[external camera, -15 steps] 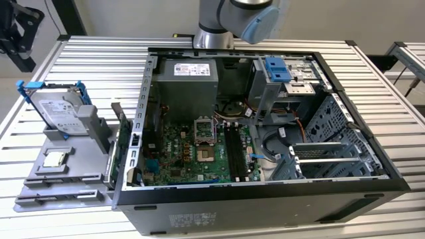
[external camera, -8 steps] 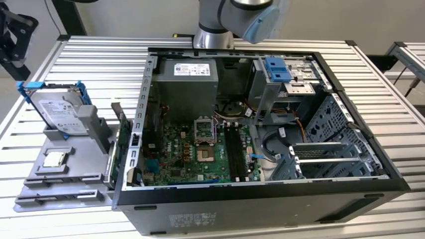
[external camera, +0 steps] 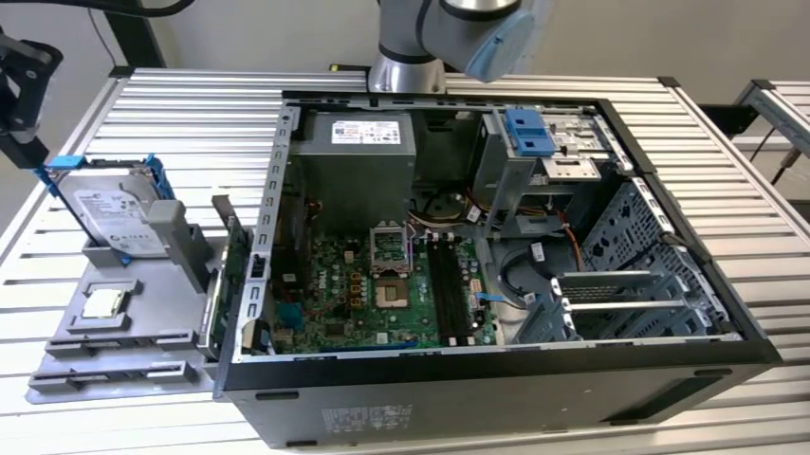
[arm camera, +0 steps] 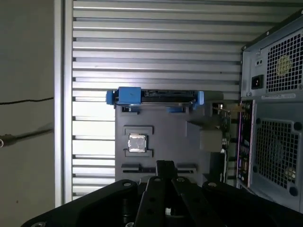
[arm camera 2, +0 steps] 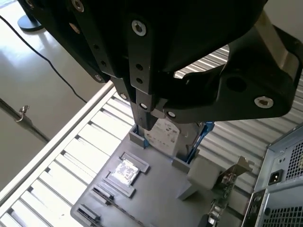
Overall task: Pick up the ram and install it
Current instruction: 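Reach for the ram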
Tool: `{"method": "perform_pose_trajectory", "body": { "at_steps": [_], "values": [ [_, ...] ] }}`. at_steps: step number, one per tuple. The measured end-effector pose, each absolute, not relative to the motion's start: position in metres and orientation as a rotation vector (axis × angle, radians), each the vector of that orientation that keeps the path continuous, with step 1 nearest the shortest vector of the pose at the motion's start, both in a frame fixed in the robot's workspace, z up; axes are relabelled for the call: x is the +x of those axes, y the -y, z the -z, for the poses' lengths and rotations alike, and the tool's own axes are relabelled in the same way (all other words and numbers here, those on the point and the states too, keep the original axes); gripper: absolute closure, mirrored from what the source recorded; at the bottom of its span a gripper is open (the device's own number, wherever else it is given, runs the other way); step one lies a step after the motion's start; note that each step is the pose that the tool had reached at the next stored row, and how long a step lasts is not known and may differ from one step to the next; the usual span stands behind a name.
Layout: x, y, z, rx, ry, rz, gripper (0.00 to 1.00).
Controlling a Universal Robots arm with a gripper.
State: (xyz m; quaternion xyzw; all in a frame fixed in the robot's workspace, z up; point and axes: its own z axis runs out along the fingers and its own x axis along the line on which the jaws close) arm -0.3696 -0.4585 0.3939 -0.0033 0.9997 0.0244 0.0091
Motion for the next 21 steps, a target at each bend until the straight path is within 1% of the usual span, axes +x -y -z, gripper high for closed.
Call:
{"method": "perform_pose_trajectory", "body": {
  "at_steps": [21],
  "values": [
    [-0.370,0.512,-0.394,-0.011,-3.123,-0.076,1.00]
  ]
}}
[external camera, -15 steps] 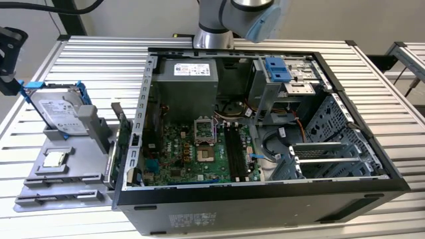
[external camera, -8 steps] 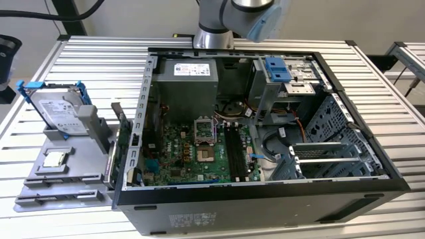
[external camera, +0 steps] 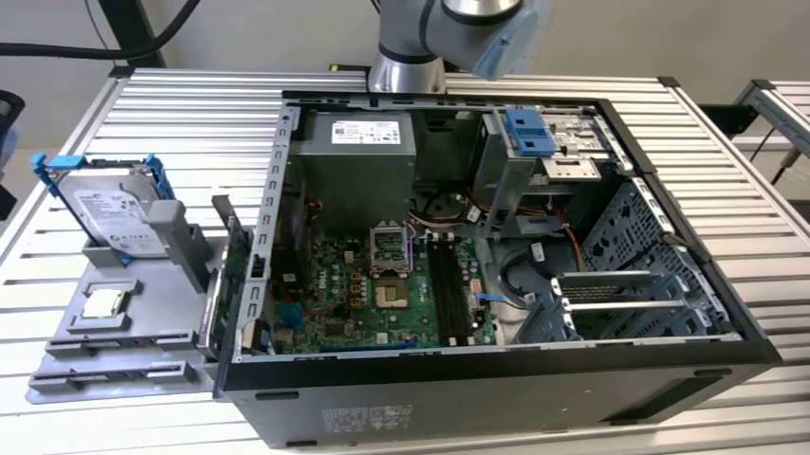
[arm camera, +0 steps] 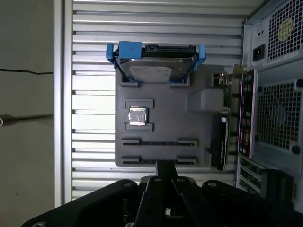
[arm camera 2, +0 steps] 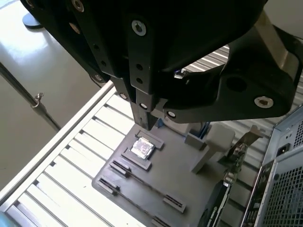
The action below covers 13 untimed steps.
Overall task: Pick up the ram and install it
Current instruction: 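Reach for the ram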
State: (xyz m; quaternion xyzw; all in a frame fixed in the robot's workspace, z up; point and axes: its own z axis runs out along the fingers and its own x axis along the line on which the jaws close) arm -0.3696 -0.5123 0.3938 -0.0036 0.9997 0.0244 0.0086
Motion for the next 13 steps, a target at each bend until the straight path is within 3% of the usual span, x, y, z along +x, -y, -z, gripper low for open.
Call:
{"method": "perform_pose_trajectory", "body": {
  "at_steps": [13],
  "values": [
    [-0.370,0.531,-0.394,-0.016,-3.124,-0.076,1.00]
  ]
}}
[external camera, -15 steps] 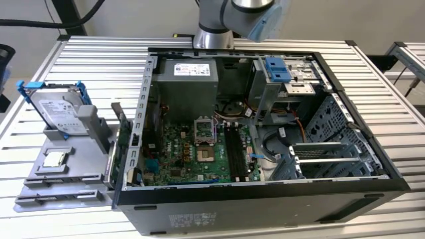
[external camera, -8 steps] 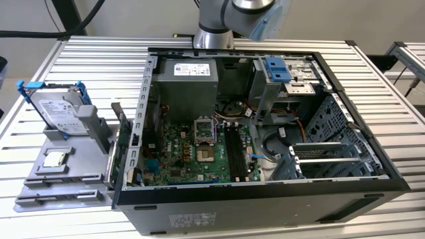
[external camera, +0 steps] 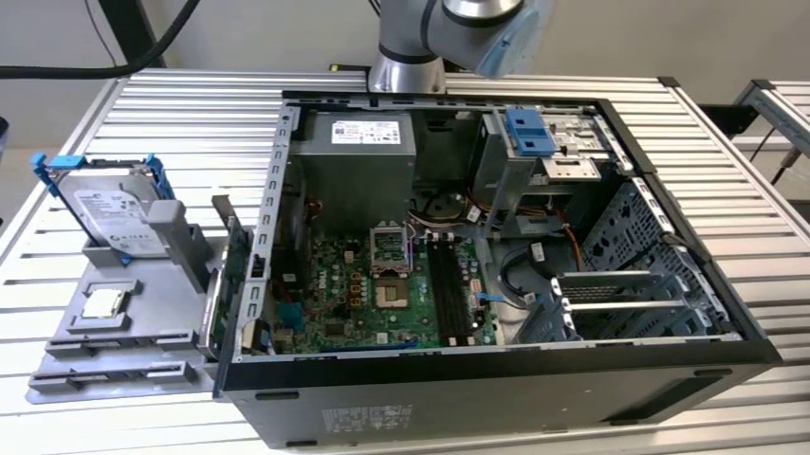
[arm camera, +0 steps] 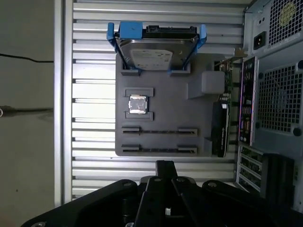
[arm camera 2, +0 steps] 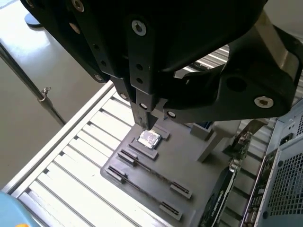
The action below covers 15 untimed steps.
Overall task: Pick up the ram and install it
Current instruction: 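Reach for the ram, then pick up the ram and move it above insertion slot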
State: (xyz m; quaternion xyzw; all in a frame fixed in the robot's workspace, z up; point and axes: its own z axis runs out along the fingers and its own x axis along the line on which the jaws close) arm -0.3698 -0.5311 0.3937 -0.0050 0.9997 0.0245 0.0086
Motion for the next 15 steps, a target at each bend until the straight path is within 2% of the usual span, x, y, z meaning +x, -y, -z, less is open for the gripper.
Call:
{"method": "perform_pose_trajectory", "body": {
  "at_steps": [15],
  "values": [
    [-0.3699,0.5311,-0.3939,-0.065,-3.123,-0.078,1.00]
  ]
}}
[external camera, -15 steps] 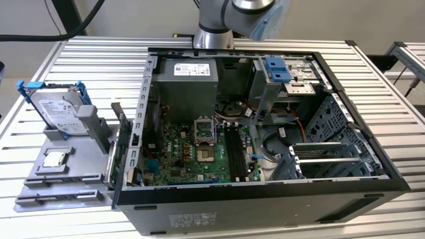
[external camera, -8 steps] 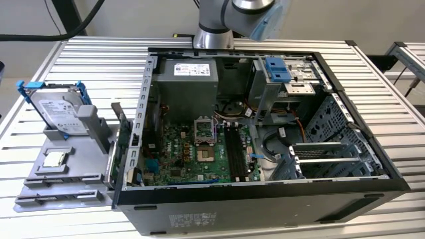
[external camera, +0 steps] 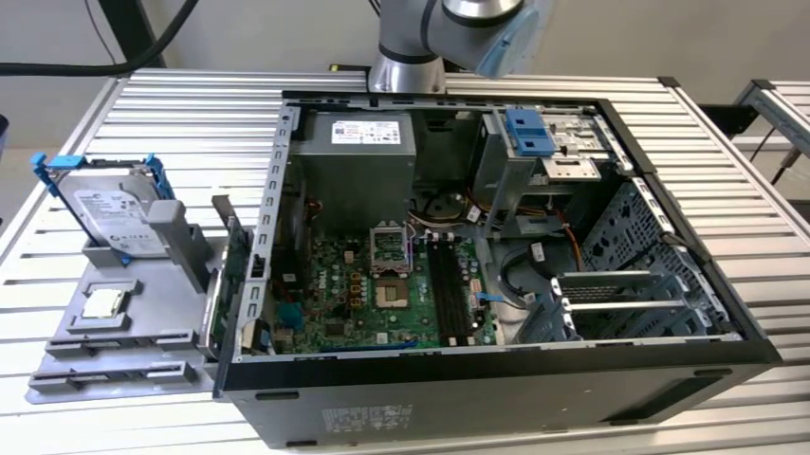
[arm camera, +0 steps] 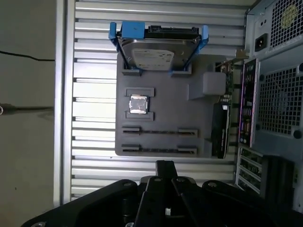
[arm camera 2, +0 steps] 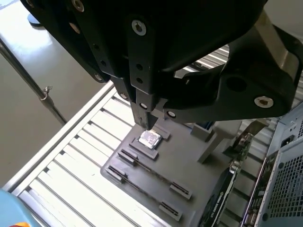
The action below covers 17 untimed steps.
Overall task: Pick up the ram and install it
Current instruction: 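Pick up the ram and move it above insertion slot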
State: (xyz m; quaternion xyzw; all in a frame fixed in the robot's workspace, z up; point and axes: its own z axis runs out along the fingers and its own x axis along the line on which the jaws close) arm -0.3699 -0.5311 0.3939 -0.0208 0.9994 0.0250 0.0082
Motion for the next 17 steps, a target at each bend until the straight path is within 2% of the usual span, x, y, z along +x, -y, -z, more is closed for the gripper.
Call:
{"method": "perform_pose_trajectory", "body": {
  "at_steps": [17],
  "values": [
    [-0.3706,0.5310,-0.3950,-0.448,-3.098,-0.081,1.00]
  ]
}}
